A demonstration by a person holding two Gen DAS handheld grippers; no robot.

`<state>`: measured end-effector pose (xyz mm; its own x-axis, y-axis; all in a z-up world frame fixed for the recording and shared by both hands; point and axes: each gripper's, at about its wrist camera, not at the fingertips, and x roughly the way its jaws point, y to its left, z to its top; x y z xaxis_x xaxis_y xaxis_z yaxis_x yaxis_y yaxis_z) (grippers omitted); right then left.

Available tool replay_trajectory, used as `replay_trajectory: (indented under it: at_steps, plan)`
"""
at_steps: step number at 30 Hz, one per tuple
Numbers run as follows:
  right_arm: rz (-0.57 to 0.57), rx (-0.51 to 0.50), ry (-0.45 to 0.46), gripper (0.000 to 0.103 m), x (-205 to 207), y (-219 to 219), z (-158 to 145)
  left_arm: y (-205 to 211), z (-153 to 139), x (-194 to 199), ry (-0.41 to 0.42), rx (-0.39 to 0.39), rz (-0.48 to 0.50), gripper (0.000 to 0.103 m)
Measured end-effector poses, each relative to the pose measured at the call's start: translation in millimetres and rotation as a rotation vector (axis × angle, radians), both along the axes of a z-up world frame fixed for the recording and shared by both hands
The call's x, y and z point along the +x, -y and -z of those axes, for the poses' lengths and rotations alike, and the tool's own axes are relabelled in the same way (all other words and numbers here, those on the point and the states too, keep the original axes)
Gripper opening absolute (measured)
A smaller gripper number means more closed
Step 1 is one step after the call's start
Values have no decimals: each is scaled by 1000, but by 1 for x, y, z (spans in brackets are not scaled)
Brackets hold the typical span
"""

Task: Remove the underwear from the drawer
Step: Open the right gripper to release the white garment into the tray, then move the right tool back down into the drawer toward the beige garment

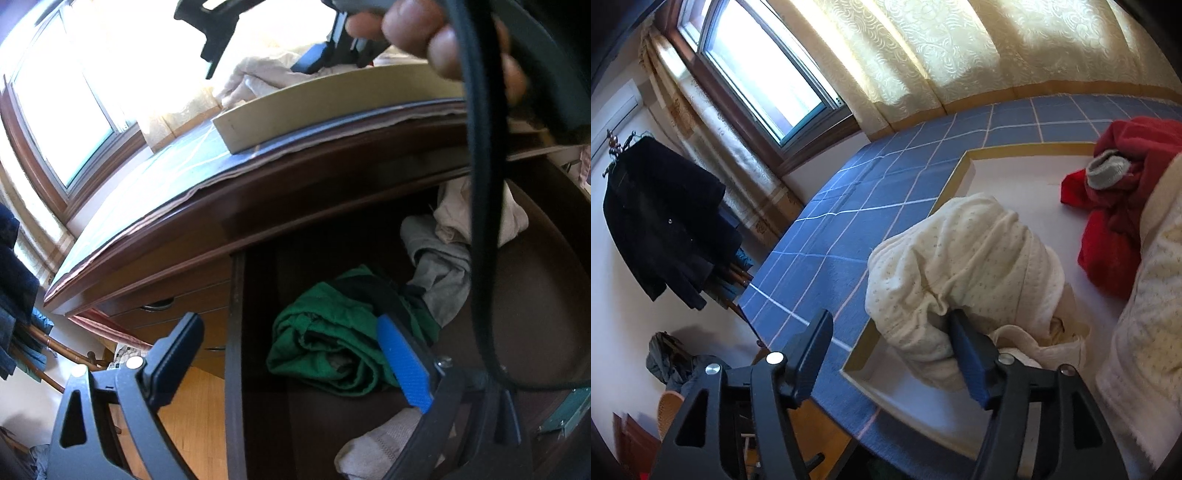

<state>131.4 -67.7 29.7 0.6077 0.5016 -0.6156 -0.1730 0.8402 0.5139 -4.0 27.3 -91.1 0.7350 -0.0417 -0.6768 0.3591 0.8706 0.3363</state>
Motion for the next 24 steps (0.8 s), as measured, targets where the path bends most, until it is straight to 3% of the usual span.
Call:
replay_trajectory:
  at_steps: [6,19,24]
  plan:
    - [0,40,18,67,-22,10,-9,0,0,-1,6,4,1,96]
    - [62,155,157,71,-74,54,-29,2,0,0,-5,8,-3,96]
    - [64,58,240,71,-111,53,-41,2,0,1,-4,11,-2,96]
